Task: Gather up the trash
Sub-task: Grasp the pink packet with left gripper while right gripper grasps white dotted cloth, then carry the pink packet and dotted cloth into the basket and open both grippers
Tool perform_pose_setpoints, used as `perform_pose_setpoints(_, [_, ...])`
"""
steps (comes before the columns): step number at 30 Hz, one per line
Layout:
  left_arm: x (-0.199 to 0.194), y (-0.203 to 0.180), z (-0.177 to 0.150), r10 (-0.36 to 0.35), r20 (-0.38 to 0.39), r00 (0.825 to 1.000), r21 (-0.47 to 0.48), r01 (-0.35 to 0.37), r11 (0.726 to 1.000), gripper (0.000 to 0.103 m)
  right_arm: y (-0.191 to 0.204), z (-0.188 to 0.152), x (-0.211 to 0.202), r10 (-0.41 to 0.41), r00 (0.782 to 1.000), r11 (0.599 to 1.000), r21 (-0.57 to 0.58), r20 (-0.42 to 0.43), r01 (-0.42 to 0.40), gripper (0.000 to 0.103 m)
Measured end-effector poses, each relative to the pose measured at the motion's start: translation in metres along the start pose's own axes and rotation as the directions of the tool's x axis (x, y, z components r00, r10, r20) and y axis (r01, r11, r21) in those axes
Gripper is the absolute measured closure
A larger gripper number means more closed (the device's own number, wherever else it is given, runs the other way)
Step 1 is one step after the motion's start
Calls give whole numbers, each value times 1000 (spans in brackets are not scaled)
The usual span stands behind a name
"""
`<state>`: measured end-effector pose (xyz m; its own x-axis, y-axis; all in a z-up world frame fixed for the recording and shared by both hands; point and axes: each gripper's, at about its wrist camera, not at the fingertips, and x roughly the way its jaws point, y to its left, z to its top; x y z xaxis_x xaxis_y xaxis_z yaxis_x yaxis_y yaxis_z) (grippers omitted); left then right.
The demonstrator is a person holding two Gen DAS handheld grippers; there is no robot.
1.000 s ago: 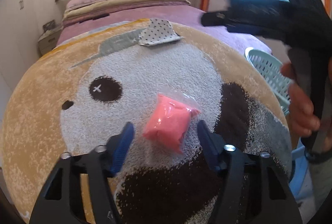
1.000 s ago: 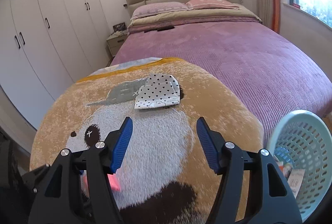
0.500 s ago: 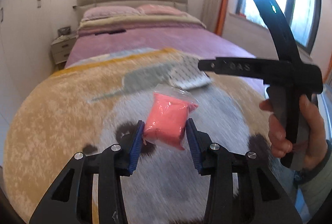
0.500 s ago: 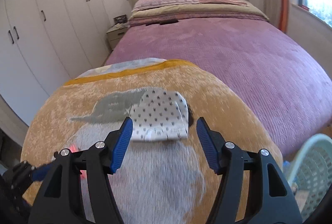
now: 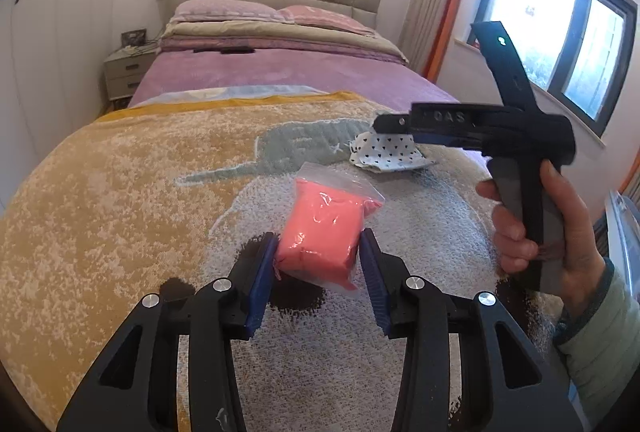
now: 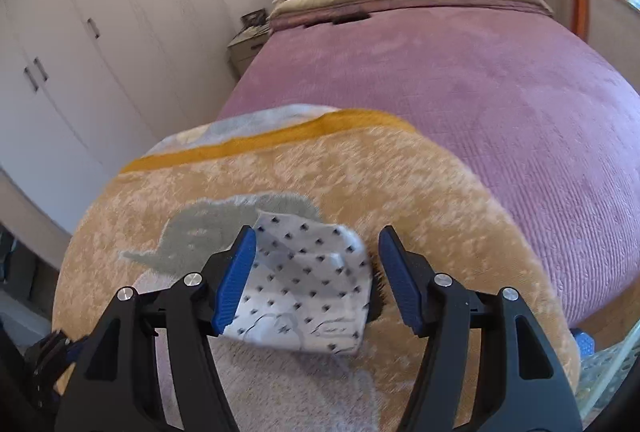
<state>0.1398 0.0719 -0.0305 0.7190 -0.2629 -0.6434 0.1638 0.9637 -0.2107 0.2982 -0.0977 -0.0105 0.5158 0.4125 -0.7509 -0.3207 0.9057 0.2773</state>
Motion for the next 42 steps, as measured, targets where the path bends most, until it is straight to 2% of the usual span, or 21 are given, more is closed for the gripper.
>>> perform_pose_setpoints(1, [-1,2,0,1,5,1000,-7,-1,1000,62,4,-4,-1,-4,1000,1000,-12,-9,4,44])
perform_pose_setpoints(3, [-3,4,-1,4,11,1000,-21,-4,1000,62,13,-14,-5,-11,1000,999,-45,-20,10,64])
perform_pose_setpoints(6, [-6,8,-2,40,22,999,-45,-39,998,62,26,-31,-16,-6,1000,997,-76,-19,4,73])
perform_pose_setpoints(7, [-5,9,-1,41,23,999,-48,-40,998,62,32,-37,-19,-9,1000,996,-88,-19,7,73])
perform_pose_setpoints(11, [-6,12,-1,49,24,999,-62,-48,997,62,57,-60,-38,40,999,989,-139,-23,-43,73])
perform_pose_setpoints(14, [-5,14,1,51,24,998,-70,-50,996,62,64,-61,-44,-16,1000,990,-140,13,18,72])
perform_pose_setpoints(17, [-3,16,1,41,14,999,-70,-40,997,62,50,-52,-40,-22,999,999,-49,24,23,48])
perform_pose_setpoints(18, [-2,16,1,37,11,999,-68,-36,997,62,45,-49,-37,-19,1000,1000,-20,22,19,45])
perform_pose_setpoints(21, [-2,15,1,36,11,999,-63,-35,997,62,39,-45,-21,8,1000,1000,27,-22,-7,45])
perform_pose_setpoints(25, [-1,16,1,38,15,999,-63,-37,997,62,56,-47,-17,-81,997,996,-39,12,82,46])
perform_pose_setpoints(26, [0,15,1,39,14,999,-63,-38,997,62,62,-48,-17,-99,995,993,-67,22,101,53])
perform_pose_setpoints(27, [0,15,1,39,14,999,-63,-38,997,62,67,-50,-16,-111,994,989,-93,24,112,67])
perform_pose_setpoints(29, [0,15,1,40,13,999,-62,-39,997,62,77,-53,-11,-142,990,979,-146,16,143,82])
perform_pose_setpoints(32, [0,15,1,41,17,999,-60,-40,997,62,84,-57,-19,-181,980,965,-176,78,192,94])
perform_pose_setpoints(38, [0,16,1,55,21,998,-66,-54,996,63,79,-64,-47,-217,958,962,-124,188,243,95])
perform_pose_setpoints(42, [6,13,3,84,-11,996,-58,-85,995,63,64,-74,-68,-135,978,990,-29,162,141,95])
